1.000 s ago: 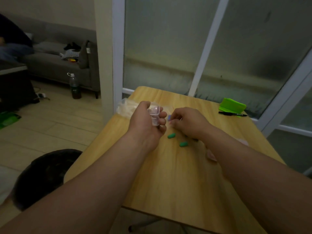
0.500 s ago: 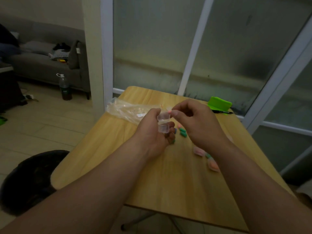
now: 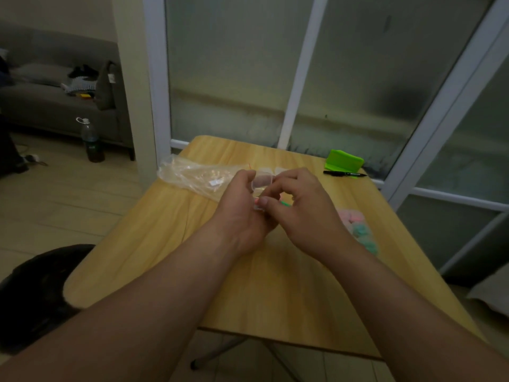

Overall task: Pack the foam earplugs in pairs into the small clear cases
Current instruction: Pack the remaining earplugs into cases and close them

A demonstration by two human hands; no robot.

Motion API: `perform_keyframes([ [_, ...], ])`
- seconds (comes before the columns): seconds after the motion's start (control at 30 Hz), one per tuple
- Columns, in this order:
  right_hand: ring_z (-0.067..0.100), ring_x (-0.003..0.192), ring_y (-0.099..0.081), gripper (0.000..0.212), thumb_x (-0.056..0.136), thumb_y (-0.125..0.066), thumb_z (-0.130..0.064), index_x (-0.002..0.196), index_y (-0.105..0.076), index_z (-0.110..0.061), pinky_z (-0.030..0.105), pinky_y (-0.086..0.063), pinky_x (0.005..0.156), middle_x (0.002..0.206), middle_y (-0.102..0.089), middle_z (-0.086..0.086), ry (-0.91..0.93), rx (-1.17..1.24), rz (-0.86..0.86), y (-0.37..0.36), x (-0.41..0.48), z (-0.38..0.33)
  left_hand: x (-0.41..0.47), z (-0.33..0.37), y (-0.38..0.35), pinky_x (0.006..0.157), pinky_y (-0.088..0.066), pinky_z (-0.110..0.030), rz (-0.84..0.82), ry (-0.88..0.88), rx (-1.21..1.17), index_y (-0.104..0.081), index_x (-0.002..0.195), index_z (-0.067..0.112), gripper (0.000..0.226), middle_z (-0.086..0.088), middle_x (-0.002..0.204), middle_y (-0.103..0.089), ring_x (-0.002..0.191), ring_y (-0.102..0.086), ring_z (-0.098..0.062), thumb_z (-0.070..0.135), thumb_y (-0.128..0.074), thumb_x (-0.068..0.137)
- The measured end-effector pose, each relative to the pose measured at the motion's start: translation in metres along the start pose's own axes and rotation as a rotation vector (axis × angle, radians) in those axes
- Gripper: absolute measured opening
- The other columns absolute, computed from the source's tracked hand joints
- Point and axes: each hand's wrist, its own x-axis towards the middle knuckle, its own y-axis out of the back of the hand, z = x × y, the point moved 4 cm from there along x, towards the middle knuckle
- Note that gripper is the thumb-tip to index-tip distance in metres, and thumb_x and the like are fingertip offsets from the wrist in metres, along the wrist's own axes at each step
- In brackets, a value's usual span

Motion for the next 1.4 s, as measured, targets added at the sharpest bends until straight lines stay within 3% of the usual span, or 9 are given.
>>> perform_keyframes([
  [0.1,0.011,0.117,-0.054,0.007,0.087,-0.084,-0.036,0.092,-0.080,-0.033,0.027,-0.044,0.099,0.111,-0.058,-0.015,0.006,-0.030,-0.013,-0.004,-0.002,0.000,-0.002,0.001,-0.002,0.056,-0.057,-0.029,-0.016,-0.008,-0.017,-0.055,0.115,0.012,0.032,-0.015,0.086,-0.063,0.052,-0.064,-0.019,0.039,-0.040,0.109],
  [0.27,0.005,0.107,-0.060,0.005,0.096,-0.074,-0.033,0.101,-0.076,-0.031,0.025,-0.046,0.090,0.109,-0.065,-0.011,-0.029,0.032,0.056,0.012,0.006,0.008,0.005,0.006,0.007,0.062,-0.043,-0.031,0.021,-0.036,0.090,-0.055,0.122,0.014,0.034,-0.006,0.071,-0.058,0.060,-0.047,-0.015,0.041,-0.041,0.106],
  [0.43,0.011,0.097,-0.067,0.011,0.102,-0.065,-0.027,0.100,-0.076,-0.023,0.035,-0.054,0.086,0.100,-0.073,-0.008,-0.308,0.036,0.177,0.029,0.030,0.054,0.009,0.016,0.015,0.057,-0.031,-0.026,0.086,-0.080,0.093,-0.059,0.106,0.012,0.031,-0.001,0.060,-0.046,0.053,-0.038,-0.012,0.038,-0.042,0.103],
  [0.7,0.016,0.090,-0.064,0.008,0.098,-0.065,-0.030,0.094,-0.072,-0.031,0.033,-0.050,0.074,0.097,-0.071,-0.008,-0.360,-0.387,-0.130,-0.012,0.067,0.087,0.014,0.019,0.019,0.055,-0.029,-0.026,0.102,-0.091,0.067,-0.059,0.097,0.013,0.032,0.002,0.060,-0.043,0.053,-0.035,-0.011,0.039,-0.041,0.103],
  [0.87,0.022,0.085,-0.067,0.026,0.092,-0.069,-0.045,0.097,-0.077,-0.021,0.030,-0.042,0.060,0.095,-0.074,0.001,-0.437,-0.524,-0.262,-0.036,0.086,0.093,0.014,0.019,0.017,0.056,-0.029,-0.026,0.104,-0.087,0.062,-0.059,0.100,0.012,0.032,0.001,0.062,-0.044,0.056,-0.034,-0.011,0.039,-0.042,0.103],
  [1.03,0.023,0.084,-0.070,0.024,0.077,-0.079,-0.034,0.094,-0.077,-0.018,0.028,-0.046,0.060,0.094,-0.075,0.004,-0.520,-0.512,-0.300,-0.046,0.091,0.097,0.015,0.016,0.017,0.058,-0.029,-0.026,0.099,-0.064,0.051,-0.059,0.105,0.011,0.033,-0.001,0.061,-0.048,0.055,-0.037,-0.012,0.040,-0.044,0.102],
  [1.13,0.025,0.090,-0.070,0.019,0.083,-0.072,-0.025,0.099,-0.078,-0.018,0.029,-0.049,0.067,0.101,-0.076,0.005,-0.496,-0.490,-0.286,-0.044,0.093,0.094,0.014,0.016,0.015,0.058,-0.030,-0.026,0.098,-0.055,0.062,-0.058,0.111,0.010,0.034,-0.002,0.063,-0.049,0.055,-0.039,-0.013,0.040,-0.045,0.103],
  [1.27,0.025,0.109,-0.069,0.022,0.097,-0.063,-0.022,0.108,-0.081,-0.017,0.034,-0.054,0.087,0.118,-0.078,0.002,-0.382,-0.312,-0.138,-0.027,0.090,0.081,0.013,0.012,0.010,0.060,-0.036,-0.027,0.058,-0.025,0.064,-0.054,0.119,0.011,0.035,-0.005,0.071,-0.051,0.060,-0.043,-0.015,0.041,-0.039,0.109],
  [1.4,0.017,0.103,-0.068,0.017,0.100,-0.067,-0.025,0.106,-0.081,-0.018,0.035,-0.054,0.090,0.109,-0.078,-0.004,-0.327,-0.113,0.040,0.003,0.071,0.067,0.013,0.006,0.005,0.064,-0.043,-0.029,0.051,-0.024,0.083,-0.058,0.123,0.009,0.040,-0.008,0.078,-0.057,0.064,-0.049,-0.017,0.042,-0.037,0.112],
])
